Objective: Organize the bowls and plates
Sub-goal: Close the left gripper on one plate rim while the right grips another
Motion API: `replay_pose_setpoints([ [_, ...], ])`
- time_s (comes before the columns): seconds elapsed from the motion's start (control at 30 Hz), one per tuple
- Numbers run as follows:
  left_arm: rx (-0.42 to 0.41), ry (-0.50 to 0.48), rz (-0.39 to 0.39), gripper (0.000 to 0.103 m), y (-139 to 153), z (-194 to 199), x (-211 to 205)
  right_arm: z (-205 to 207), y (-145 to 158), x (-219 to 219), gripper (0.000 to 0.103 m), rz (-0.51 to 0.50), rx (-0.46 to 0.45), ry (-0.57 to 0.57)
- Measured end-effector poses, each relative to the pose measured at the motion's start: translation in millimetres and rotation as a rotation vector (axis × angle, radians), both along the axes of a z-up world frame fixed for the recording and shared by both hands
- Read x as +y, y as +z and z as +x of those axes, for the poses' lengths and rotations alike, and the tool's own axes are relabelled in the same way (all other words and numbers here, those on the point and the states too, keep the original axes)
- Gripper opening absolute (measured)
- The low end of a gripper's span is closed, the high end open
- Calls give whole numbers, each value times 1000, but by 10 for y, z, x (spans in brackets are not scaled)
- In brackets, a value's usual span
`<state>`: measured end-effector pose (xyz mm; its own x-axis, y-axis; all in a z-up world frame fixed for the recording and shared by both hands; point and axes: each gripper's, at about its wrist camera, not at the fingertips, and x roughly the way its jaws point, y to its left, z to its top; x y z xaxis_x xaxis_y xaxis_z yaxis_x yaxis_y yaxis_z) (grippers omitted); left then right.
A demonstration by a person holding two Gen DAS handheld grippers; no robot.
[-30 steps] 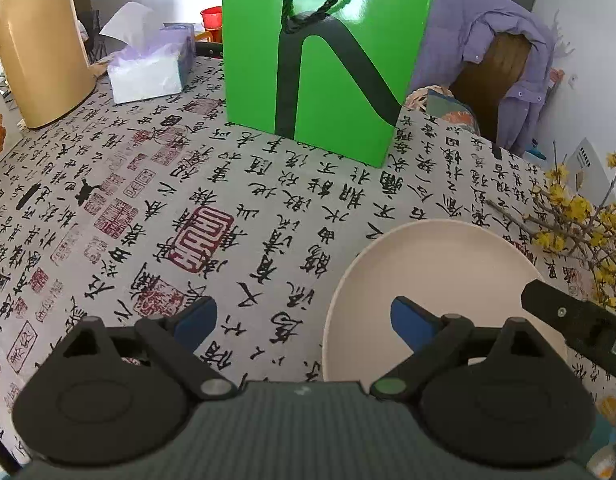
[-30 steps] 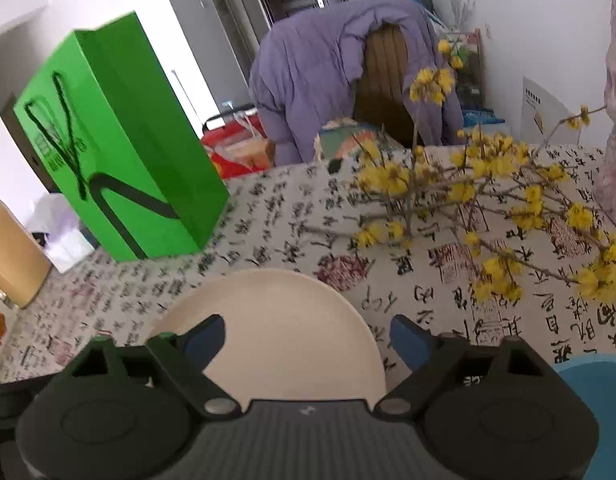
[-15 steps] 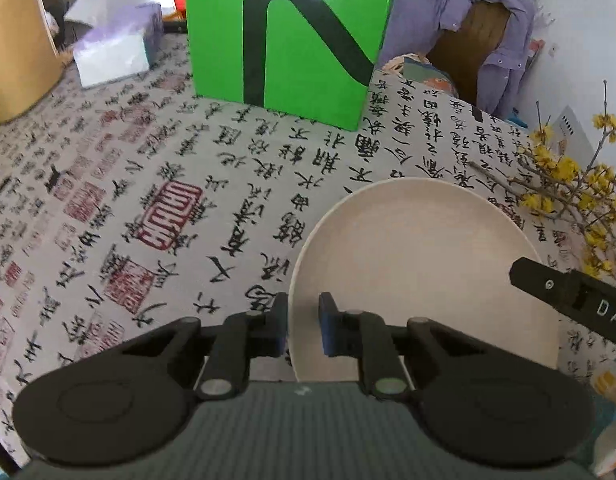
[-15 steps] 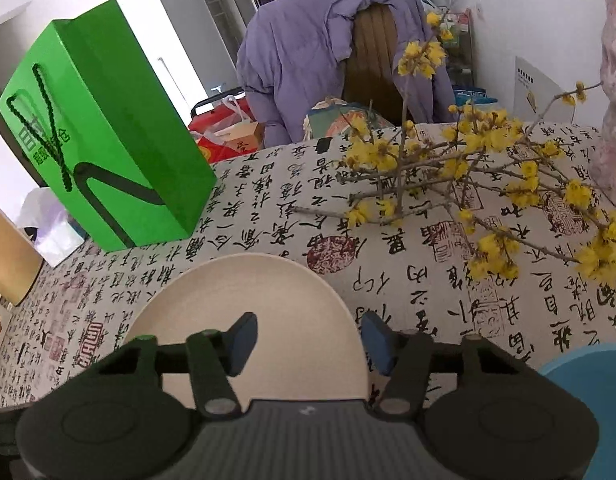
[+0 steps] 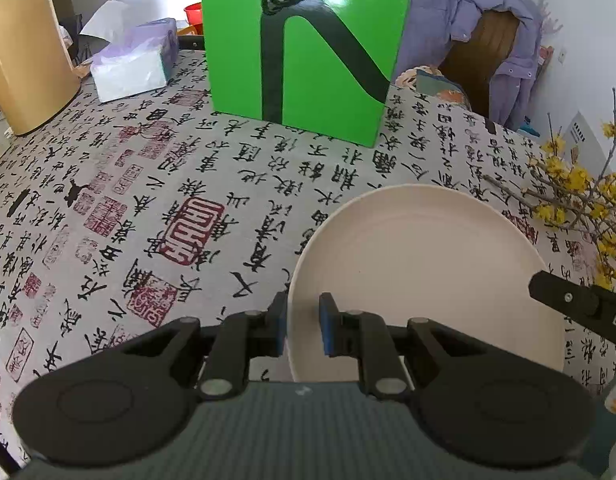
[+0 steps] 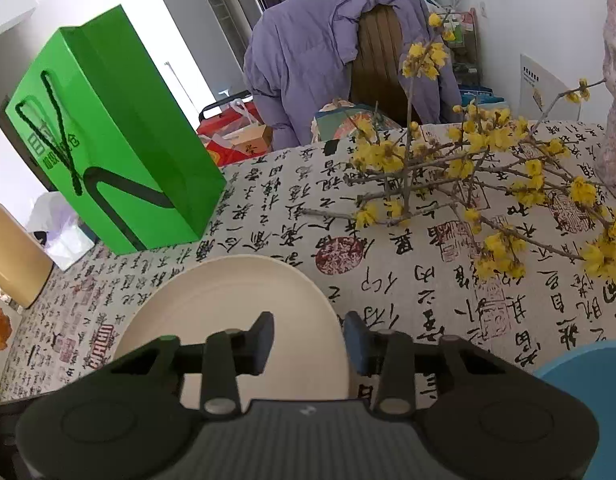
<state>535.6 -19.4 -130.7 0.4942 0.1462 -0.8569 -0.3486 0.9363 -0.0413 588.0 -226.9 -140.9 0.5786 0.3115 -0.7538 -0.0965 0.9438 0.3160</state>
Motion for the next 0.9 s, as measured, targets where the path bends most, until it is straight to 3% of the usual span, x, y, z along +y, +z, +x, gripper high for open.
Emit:
replay_pose_setpoints([
  [0.13,-9,25,-12,17,44,-5,93,-9,20,-22,23,19,-7,17],
  [0.4,-39,52,-34,17,135,-47,191,-33,50,-17,13,29,-34,45],
  [0.9,-76,62,-47,17,230,-104,268,-60,105,-55,7,69,-69,79],
])
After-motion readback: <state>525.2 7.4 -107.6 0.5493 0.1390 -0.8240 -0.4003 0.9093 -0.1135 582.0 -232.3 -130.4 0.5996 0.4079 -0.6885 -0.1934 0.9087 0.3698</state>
